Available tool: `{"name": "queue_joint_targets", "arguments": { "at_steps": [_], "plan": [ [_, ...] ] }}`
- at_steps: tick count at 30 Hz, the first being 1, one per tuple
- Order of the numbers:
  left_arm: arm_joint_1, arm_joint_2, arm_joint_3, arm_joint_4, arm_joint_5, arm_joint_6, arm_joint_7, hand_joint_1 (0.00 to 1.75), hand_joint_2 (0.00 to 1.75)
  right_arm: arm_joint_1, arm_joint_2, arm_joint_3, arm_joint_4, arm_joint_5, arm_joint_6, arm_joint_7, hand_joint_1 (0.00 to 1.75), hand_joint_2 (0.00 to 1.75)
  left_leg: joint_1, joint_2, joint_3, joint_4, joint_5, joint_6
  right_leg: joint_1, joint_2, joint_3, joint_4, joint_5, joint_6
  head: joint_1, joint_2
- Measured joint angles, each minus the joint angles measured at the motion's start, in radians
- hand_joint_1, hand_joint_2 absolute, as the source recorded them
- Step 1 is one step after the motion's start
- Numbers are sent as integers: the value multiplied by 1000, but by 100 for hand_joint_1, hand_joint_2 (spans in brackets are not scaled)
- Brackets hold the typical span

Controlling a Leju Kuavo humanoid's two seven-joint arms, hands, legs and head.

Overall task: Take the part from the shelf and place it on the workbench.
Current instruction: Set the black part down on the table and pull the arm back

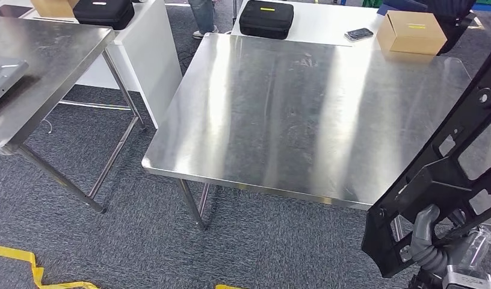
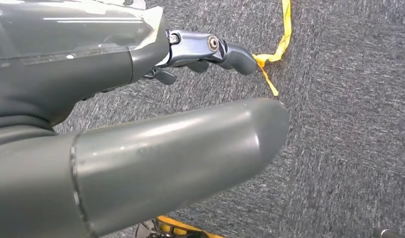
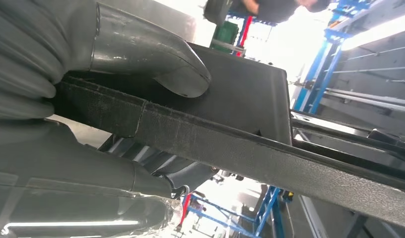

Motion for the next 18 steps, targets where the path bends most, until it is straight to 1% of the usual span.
{"name": "queue_joint_targets", "arguments": {
  "at_steps": [1, 2, 3, 4, 5, 6, 7, 8, 9, 10, 11, 12, 13, 14, 15, 16, 17, 18],
  "plan": [
    [0, 0, 0, 0, -1, 0, 0, 0, 0, -2, 0, 1, 1, 0, -1, 0, 175, 175, -2, -2, -1, 3, -3, -5, -1, 2, 12, -27, 9, -5, 0, 0],
    [1, 1, 0, 0, -2, -1, 0, 0, 0, -4, 1, 1, 2, 0, -2, -1, 175, 175, -4, -4, -2, 5, -3, -3, 0, 3, 14, -31, 10, -13, 0, 0],
    [2, 1, 0, 0, -5, -2, -1, 0, 0, -5, 1, 1, 3, 1, -4, -2, 175, 175, -4, -4, -3, 6, -3, 2, -1, 2, 16, -33, 12, -18, -1, 0],
    [3, 2, 0, 0, -9, -2, -1, 0, 0, -5, 2, 1, 3, 2, -6, -2, 175, 175, -4, -3, -3, 6, -4, 8, -4, 2, 17, -36, 14, -19, -1, 0],
    [3, 3, 0, -1, -14, -3, -1, 0, 0, -5, 3, 1, 3, 3, -8, -3, 175, 175, -6, -2, 2, -1, -1, 15, -7, 3, 21, -37, 18, -17, -1, 0],
    [3, 6, -1, -1, -19, -2, -1, 0, 0, -5, 4, 1, 4, 4, -9, -5, 175, 175, -9, -1, 13, -19, 0, 19, -11, 1, 25, -40, 28, -9, -1, 0],
    [3, 9, -1, -2, -23, -2, -1, 0, 0, -6, 4, 1, 4, 4, -10, -6, 175, 175, -13, 0, 31, -46, 6, 26, -15, 1, 35, -46, 39, 1, -1, 0],
    [2, 9, -1, -2, -25, -2, 0, 0, 0, -7, 5, 1, 6, 4, -10, -6, 175, 175, -16, 2, 56, -83, 17, 34, -15, 0, 43, -48, 43, 5, -4, 0],
    [2, 10, -1, -2, -26, -1, 0, 0, 0, -9, 5, 2, 7, 5, -10, -8, 175, 175, -14, 4, 78, -115, 27, 45, -14, 0, 44, -42, 37, 6, -7, 0],
    [1, 10, -1, -3, -27, -1, 1, 0, 0, -13, 5, 2, 7, 5, -10, -9, 175, 175, -9, 6, 92, -138, 37, 51, -12, 2, 36, -19, 16, -2, -9, 0],
    [0, 8, 0, -3, -27, 0, 2, 0, 0, -16, 5, 2, 8, 6, -10, -10, 175, 175, -1, 8, 100, -149, 44, 51, -11, 4, 13, 25, -14, -11, -11, 0],
    [-1, 7, 0, -3, -28, 0, 4, 0, 0, -18, 5, 2, 9, 6, -10, -11, 175, 175, 8, 9, 99, -153, 46, 48, -11, 5, -18, 84, -43, -13, -11, 0],
    [0, 4, 0, -3, -29, -1, 6, 0, 0, -20, 5, 2, 10, 7, -10, -11, 175, 175, 18, 9, 96, -152, 47, 40, -15, 5, -47, 138, -66, -7, -10, 0],
    [1, 1, 0, -3, -30, -1, 8, 0, 0, -20, 5, 2, 11, 8, -10, -11, 175, 175, 30, 9, 94, -150, 46, 28, -23, 5, -65, 168, -76, 6, -10, 0],
    [2, -4, 0, -3, -31, -1, 10, 0, 0, -21, 4, 2, 12, 10, -10, -11, 175, 175, 44, 7, 93, -146, 43, 11, -34, 5, -64, 164, -69, 28, -10, 0],
    [4, -7, 0, -3, -33, -2, 12, 0, 0, -22, 4, 1, 12, 15, -11, -11, 175, 175, 61, 4, 91, -136, 37, -8, -48, 5, -45, 122, -46, 54, -10, 0],
    [4, -9, 0, -3, -34, -2, 13, 0, 0, -24, 3, -1, 12, 20, -13, -12, 175, 175, 77, 1, 86, -116, 27, -31, -65, 5, -18, 61, -18, 87, -8, 0],
    [4, -6, 0, -4, -35, -2, 13, 0, 0, -27, 2, -5, 13, 26, -16, -12, 175, 175, 91, -4, 76, -86, 12, -55, -75, 9, -2, 18, -11, 105, -1, 0]
  ]
}}
